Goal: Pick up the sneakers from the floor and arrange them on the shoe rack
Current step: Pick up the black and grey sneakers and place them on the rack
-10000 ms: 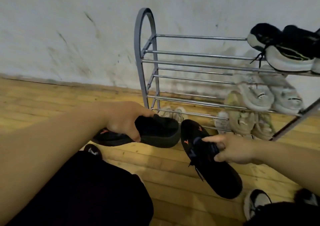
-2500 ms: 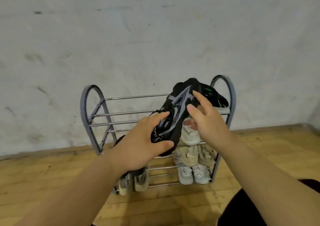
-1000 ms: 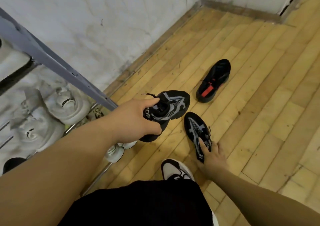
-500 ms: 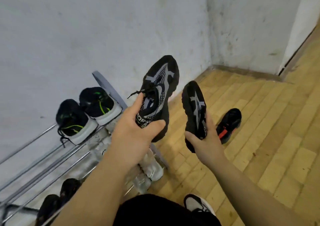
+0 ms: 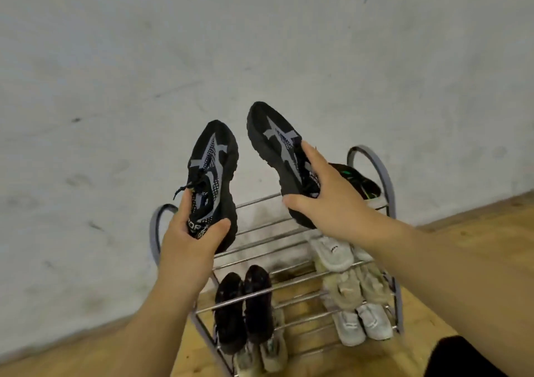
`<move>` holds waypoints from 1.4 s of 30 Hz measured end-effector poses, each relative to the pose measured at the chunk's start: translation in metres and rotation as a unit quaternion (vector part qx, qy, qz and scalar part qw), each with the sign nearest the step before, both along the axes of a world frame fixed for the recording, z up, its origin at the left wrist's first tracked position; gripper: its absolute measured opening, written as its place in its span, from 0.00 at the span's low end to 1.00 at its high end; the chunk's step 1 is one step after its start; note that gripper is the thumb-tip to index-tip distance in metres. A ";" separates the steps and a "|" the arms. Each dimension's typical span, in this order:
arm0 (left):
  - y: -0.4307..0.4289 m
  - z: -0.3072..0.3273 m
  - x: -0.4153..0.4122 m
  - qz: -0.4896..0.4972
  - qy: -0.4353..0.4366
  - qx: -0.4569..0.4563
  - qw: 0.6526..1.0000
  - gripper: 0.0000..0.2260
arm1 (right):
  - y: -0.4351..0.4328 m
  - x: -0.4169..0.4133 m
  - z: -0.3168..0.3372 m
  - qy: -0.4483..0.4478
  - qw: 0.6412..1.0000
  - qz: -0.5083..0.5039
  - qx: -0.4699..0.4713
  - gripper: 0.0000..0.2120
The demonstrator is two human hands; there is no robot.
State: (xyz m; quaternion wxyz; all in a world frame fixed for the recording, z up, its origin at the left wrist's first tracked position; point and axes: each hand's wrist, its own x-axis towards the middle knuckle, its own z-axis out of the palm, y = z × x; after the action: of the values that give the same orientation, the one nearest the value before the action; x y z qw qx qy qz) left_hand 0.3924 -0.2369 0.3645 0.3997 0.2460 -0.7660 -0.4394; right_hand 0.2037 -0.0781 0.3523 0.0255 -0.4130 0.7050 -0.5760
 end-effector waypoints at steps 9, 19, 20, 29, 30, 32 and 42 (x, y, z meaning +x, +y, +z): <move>-0.076 -0.056 0.092 0.070 -0.035 0.139 0.987 0.35 | -0.024 0.042 -0.081 -0.045 0.989 0.050 0.130 0.46; -0.082 -0.071 0.106 -0.097 -0.205 0.084 0.970 0.34 | -0.037 0.035 -0.062 -0.070 0.996 0.038 0.051 0.40; -0.084 -0.072 0.107 -0.131 -0.238 0.092 0.958 0.34 | -0.035 0.033 -0.059 -0.079 0.994 0.055 0.046 0.41; -0.106 -0.107 0.106 -0.146 -0.486 0.021 0.862 0.29 | -0.013 0.009 -0.069 0.022 0.882 0.234 0.409 0.41; -0.108 -0.111 0.104 -0.128 -0.465 0.032 0.876 0.26 | -0.016 0.009 -0.077 0.023 0.881 0.206 0.426 0.41; -0.104 -0.121 0.096 -0.076 -0.401 0.084 0.909 0.25 | -0.025 0.014 -0.099 0.000 0.892 0.119 0.436 0.41; -0.079 -0.157 0.011 -0.012 -0.269 0.084 0.959 0.34 | -0.092 0.007 -0.167 -0.012 0.935 -0.047 0.352 0.41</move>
State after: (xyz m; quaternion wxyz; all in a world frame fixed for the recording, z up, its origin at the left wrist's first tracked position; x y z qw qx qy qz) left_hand 0.4034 -0.3156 0.2072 0.1517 0.3787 -0.8081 -0.4249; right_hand 0.2106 -0.1699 0.1853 0.1506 -0.3369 0.8808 -0.2967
